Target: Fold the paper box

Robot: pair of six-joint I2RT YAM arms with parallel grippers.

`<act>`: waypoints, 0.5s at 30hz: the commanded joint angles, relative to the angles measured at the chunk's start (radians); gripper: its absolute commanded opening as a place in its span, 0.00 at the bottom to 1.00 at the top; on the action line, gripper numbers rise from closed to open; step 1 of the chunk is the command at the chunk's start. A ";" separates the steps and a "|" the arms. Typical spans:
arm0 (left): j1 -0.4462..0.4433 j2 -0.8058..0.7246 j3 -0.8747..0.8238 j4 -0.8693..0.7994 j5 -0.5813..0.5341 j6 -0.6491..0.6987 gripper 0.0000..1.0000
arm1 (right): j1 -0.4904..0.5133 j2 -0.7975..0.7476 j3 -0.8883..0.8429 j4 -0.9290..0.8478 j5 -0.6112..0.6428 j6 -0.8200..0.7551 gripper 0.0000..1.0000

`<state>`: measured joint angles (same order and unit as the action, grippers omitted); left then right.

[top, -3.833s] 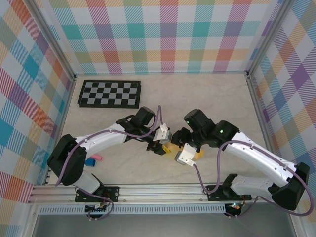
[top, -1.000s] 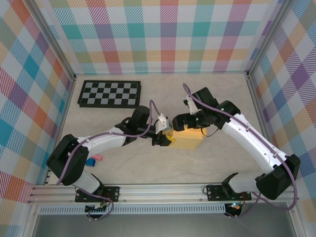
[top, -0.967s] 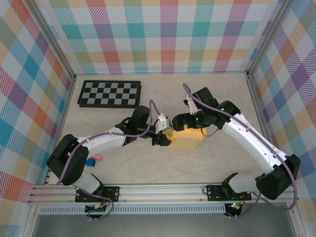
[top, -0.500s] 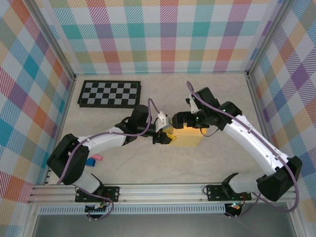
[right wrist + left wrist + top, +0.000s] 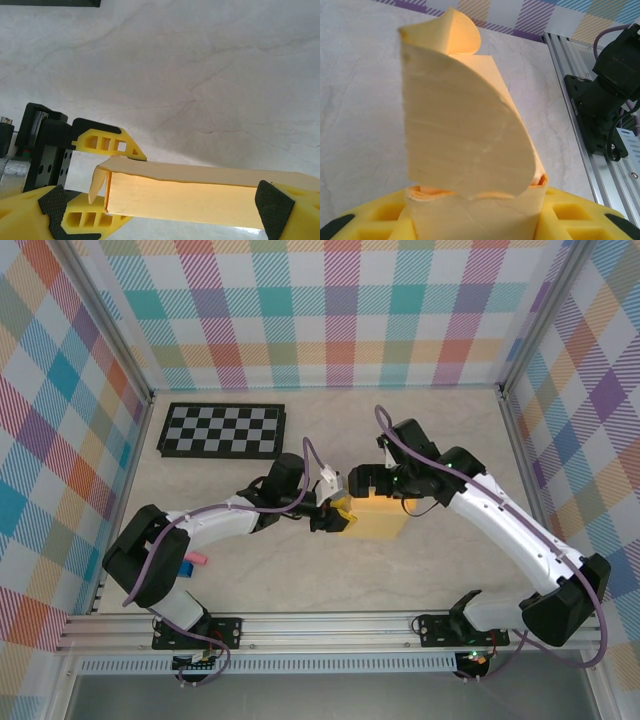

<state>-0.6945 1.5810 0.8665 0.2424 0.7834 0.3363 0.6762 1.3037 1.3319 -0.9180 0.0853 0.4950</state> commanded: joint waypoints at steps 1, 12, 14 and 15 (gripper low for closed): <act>-0.003 -0.016 0.043 0.078 0.039 -0.030 0.39 | 0.034 0.035 0.003 -0.033 0.070 -0.069 1.00; 0.001 -0.033 0.018 0.128 0.043 -0.061 0.39 | 0.028 -0.105 -0.122 0.124 0.042 -0.147 1.00; 0.004 -0.028 0.021 0.149 0.051 -0.089 0.39 | 0.028 -0.107 -0.134 0.136 0.024 -0.100 1.00; 0.005 -0.026 0.026 0.149 0.058 -0.097 0.39 | 0.028 -0.113 -0.148 0.162 0.009 -0.075 1.00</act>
<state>-0.6922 1.5806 0.8665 0.3214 0.7956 0.2756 0.7006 1.2102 1.2041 -0.8131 0.1371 0.3698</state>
